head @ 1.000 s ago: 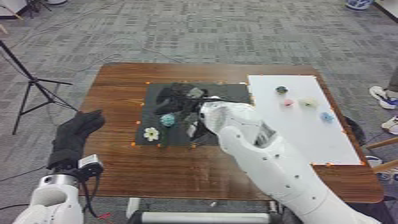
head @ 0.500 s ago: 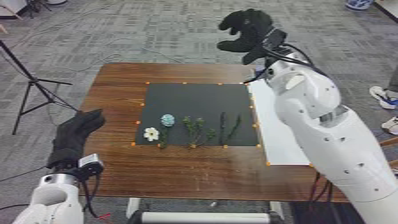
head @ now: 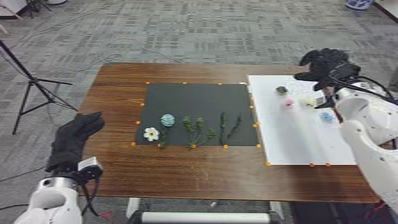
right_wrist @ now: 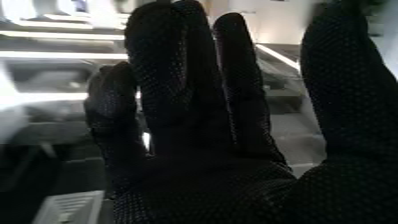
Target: Arrange flowers
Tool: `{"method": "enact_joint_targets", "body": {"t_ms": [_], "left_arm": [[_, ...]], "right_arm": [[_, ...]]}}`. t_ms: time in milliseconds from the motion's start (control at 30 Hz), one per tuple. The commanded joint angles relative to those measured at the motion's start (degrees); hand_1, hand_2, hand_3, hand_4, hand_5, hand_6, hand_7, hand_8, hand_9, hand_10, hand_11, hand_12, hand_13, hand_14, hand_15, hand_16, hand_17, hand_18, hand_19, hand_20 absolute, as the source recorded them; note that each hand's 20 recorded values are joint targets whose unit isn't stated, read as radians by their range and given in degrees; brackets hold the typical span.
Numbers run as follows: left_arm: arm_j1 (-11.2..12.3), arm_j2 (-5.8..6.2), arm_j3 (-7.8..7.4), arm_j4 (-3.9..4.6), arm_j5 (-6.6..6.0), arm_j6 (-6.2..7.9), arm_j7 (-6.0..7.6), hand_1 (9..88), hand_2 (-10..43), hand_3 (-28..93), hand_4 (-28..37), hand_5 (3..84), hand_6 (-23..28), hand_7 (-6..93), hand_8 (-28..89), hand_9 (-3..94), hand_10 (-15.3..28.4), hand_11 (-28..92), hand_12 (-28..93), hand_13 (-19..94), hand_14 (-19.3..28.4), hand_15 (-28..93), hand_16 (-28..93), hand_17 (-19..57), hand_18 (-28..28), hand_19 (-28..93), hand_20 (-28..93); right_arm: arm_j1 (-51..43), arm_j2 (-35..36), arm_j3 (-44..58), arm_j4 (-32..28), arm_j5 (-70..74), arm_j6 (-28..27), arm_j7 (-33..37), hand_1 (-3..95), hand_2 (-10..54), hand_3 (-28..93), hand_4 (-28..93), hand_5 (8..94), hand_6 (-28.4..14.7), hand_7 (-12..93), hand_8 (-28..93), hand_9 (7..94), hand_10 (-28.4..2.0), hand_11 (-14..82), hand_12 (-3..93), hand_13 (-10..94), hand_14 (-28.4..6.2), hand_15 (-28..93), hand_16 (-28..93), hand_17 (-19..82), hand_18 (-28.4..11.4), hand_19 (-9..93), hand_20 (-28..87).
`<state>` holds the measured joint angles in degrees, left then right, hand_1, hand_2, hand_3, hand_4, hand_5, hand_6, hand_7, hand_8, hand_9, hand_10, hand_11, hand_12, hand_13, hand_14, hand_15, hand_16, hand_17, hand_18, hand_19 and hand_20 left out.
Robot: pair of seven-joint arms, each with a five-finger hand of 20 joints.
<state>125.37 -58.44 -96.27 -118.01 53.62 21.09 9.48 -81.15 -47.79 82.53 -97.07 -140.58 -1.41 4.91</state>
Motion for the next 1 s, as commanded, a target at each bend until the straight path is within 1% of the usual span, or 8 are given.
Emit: {"method": "enact_joint_targets", "body": {"t_ms": [33, 167, 300, 500, 567, 667, 1000], "left_arm": [[1.30, -0.87, -0.27, -0.68, 0.00, -0.53, 0.19, 21.7, 14.9, 68, -28.3, 50.3, 3.2, 17.1, -7, 49.2, 13.9, 22, 13, 38, 17.3, 21, -1, 4.4, 8.8, 7, 13], [1.14, -1.12, -0.03, -0.83, 0.12, -0.70, 0.19, 21.6, 14.8, 68, -28.3, 50.3, 3.2, 17.1, -7, 49.1, 13.9, 22, 13, 38, 17.3, 21, -1, 4.3, 8.8, 7, 13], [0.96, -1.17, 0.20, -0.81, 0.23, -1.26, -0.07, 21.7, 14.9, 68, -28.3, 50.2, 3.2, 17.2, -7, 49.1, 13.9, 22, 13, 38, 17.3, 21, -1, 4.3, 8.8, 7, 13], [1.52, -1.38, 0.01, -1.07, 0.07, -1.10, -0.02, 21.6, 14.9, 68, -28.3, 50.3, 3.2, 17.0, -7, 49.2, 13.9, 22, 13, 38, 17.3, 21, -1, 4.3, 8.8, 7, 13], [1.54, -1.39, -0.02, -1.08, 0.18, -1.24, -0.09, 21.5, 14.9, 68, -28.3, 50.2, 3.1, 17.1, -7, 49.1, 13.9, 22, 13, 38, 17.3, 21, -1, 4.3, 8.8, 7, 13], [1.79, -1.50, -0.05, -1.23, 0.03, -0.97, -0.01, 21.6, 14.9, 68, -28.3, 50.2, 3.1, 17.0, -7, 49.2, 13.9, 22, 13, 38, 17.3, 21, -1, 4.3, 8.8, 7, 13], [2.19, -1.79, 0.03, -1.35, 0.10, -1.25, -0.03, 21.6, 14.9, 68, -28.3, 50.1, 3.1, 17.1, -7, 49.2, 13.8, 22, 13, 38, 17.3, 21, -1, 4.3, 8.9, 7, 13]], "right_arm": [[-9.72, -0.91, 7.11, 0.65, -0.25, -1.05, 2.98, 35.1, -9.5, 68, -18, 58.3, -0.8, 22, -10, 70.2, -12.8, 16.5, 17.6, 68, -12.1, 59, 31, 33, -23.8, 79, 55], [-11.65, -2.71, 8.40, 1.42, -0.98, -1.93, 2.77, 34.6, -9.5, 67, -18, 58.6, -0.8, 22, -10, 70.4, -12.9, 16.8, 17.7, 68, -12.2, 59, 31, 34, -23.8, 79, 55], [-12.22, -3.70, 8.48, 2.67, -2.48, -3.65, 2.30, 34.1, -9.5, 67, -18, 59.0, -0.8, 22, -10, 70.8, -13.1, 17.2, 17.7, 68, -12.3, 59, 31, 34, -23.8, 79, 55], [-13.61, -4.75, 9.60, 3.97, -4.00, -4.53, 1.93, 33.7, -9.5, 67, -18, 59.4, -0.9, 22, -10, 71.3, -13.0, 17.7, 17.9, 69, -12.3, 59, 31, 34, -24.0, 79, 55], [-14.14, -4.88, 10.19, 4.14, -4.13, -4.45, 2.13, 33.8, -9.5, 67, -18, 59.8, -0.9, 22, -10, 71.7, -12.9, 17.9, 17.9, 69, -12.2, 59, 31, 34, -24.0, 79, 55], [-14.80, -5.00, 11.09, 4.44, -4.83, -4.42, 2.13, 34.3, -9.5, 67, -18, 60.2, -0.8, 23, -10, 72.0, -12.7, 18.2, 18.1, 69, -12.2, 59, 31, 34, -24.0, 79, 55], [-16.76, -4.82, 13.18, 1.76, -0.53, -3.38, 3.34, 34.9, -9.5, 67, -18, 60.6, -0.6, 23, -10, 72.7, -12.9, 18.4, 18.1, 69, -12.2, 60, 31, 34, -24.1, 80, 55]]}}
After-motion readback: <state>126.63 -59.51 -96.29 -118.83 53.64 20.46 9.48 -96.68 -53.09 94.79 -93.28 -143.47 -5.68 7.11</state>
